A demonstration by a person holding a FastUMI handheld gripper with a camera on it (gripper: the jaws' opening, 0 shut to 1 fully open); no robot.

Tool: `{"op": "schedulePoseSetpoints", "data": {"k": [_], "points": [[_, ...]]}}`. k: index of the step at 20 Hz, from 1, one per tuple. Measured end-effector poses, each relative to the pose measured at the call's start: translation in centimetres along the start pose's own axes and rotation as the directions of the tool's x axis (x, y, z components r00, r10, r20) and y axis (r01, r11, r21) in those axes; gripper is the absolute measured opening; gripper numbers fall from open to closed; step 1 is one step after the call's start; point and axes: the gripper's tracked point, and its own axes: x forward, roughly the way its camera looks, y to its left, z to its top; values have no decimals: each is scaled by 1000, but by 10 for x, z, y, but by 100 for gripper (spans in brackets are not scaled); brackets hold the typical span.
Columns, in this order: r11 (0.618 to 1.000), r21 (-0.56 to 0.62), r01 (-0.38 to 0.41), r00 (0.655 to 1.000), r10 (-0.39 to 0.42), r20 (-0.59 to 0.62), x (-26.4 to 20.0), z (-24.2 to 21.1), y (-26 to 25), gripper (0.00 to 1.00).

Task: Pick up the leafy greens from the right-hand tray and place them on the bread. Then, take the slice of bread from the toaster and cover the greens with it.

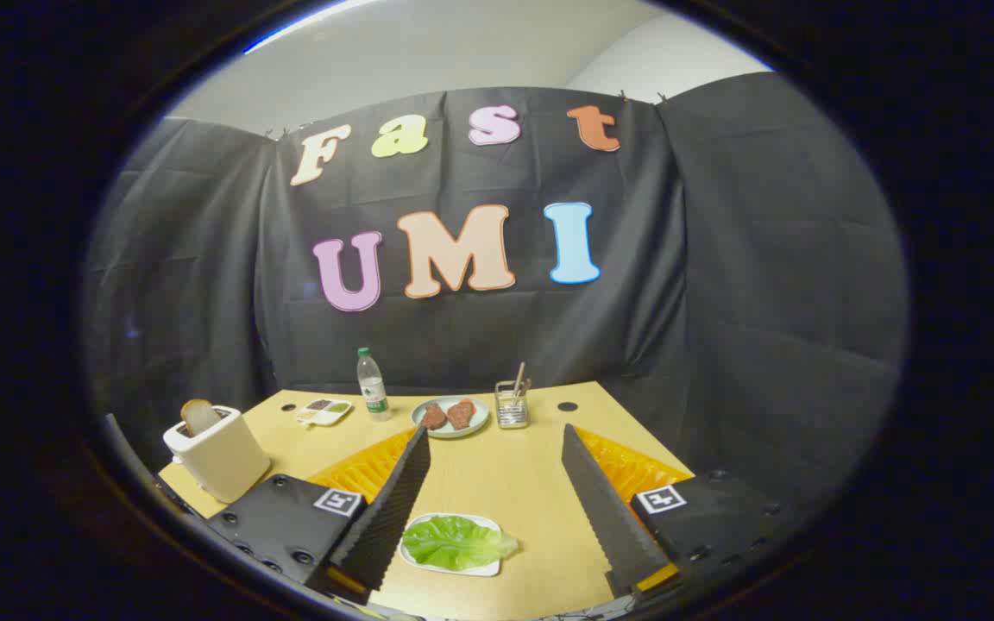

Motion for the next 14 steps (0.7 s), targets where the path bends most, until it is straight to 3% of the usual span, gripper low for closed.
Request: {"op": "schedulePoseSetpoints", "data": {"k": [14], "points": [[999, -35, -1, 1000, 0, -28, 21, 1, 12, 99]]}}
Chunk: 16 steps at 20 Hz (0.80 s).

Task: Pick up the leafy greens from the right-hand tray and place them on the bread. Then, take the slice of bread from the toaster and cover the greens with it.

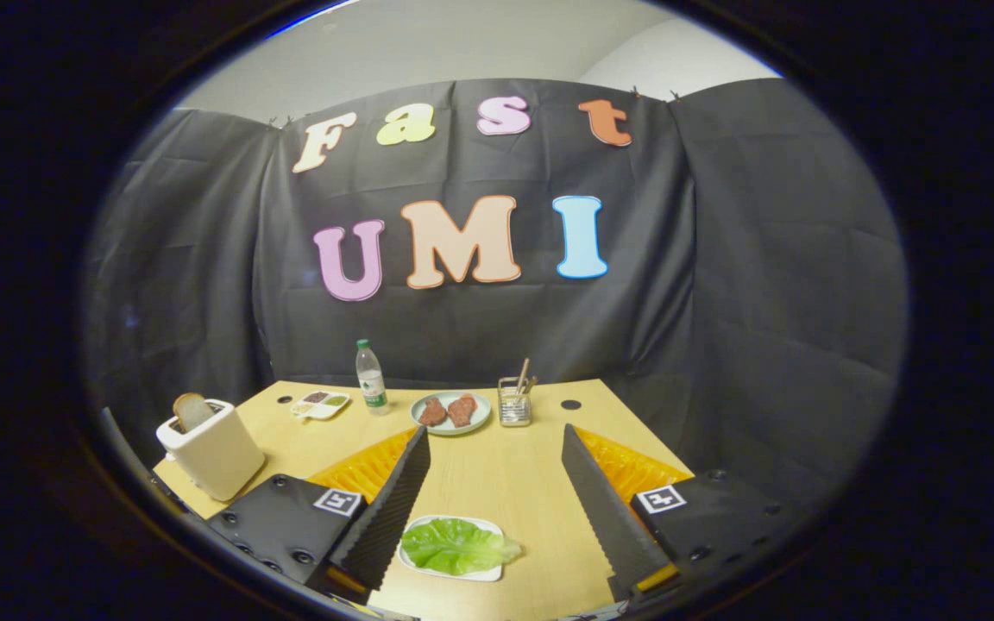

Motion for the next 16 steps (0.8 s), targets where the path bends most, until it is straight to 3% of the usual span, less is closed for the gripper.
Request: {"op": "schedulePoseSetpoints", "data": {"k": [11, 16], "points": [[1000, -20, 6, 998, -8, -65, 17, -22, 0, 99], [999, -51, -14, 985, 5, -173, 33, -58, -5, 99]]}}
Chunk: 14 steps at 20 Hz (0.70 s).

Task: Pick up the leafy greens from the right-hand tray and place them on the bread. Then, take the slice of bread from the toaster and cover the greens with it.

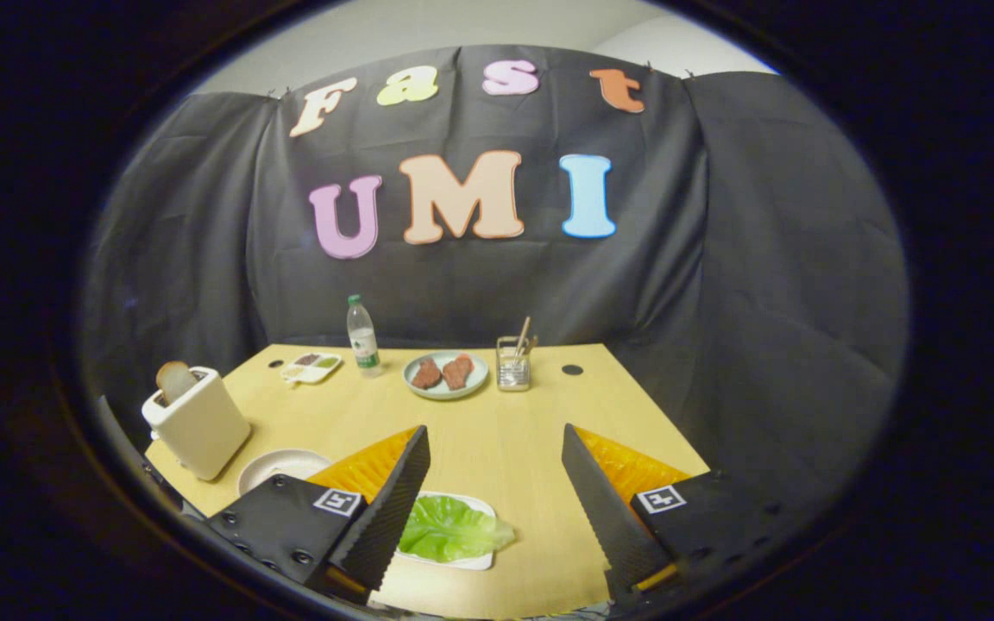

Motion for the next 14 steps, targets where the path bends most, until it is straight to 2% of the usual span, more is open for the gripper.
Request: {"op": "schedulePoseSetpoints", "data": {"k": [6, 14], "points": [[999, -27, -47, 980, 41, -194, 32, -68, -3, 99], [994, -33, -99, 899, 75, -431, 66, -167, 1, 100]]}}
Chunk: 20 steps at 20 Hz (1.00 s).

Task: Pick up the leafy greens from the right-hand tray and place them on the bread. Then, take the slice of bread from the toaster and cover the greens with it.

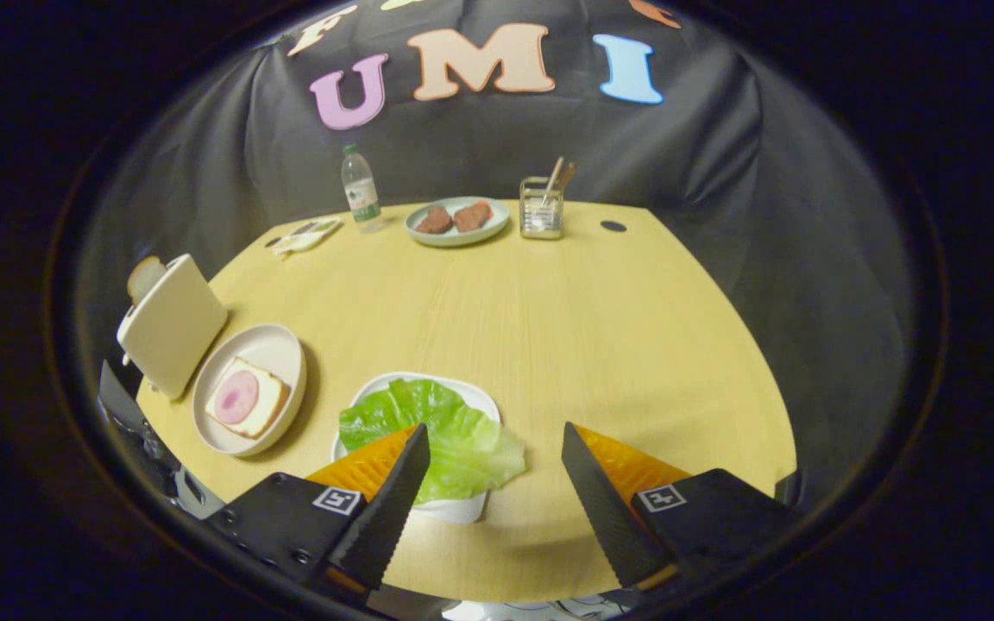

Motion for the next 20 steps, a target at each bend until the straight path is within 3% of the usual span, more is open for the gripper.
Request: {"op": "schedulePoseSetpoints", "data": {"k": [6, 16, 19, 20], "points": [[1000, 20, -17, 996, 18, -86, 30, -21, -2, 100], [999, 23, -35, 988, 38, -153, 41, -30, 7, 49], [999, 23, -31, 988, 34, -151, 37, -27, 9, 20], [1000, 15, -27, 987, 29, -156, 39, -29, 8, 20]]}}
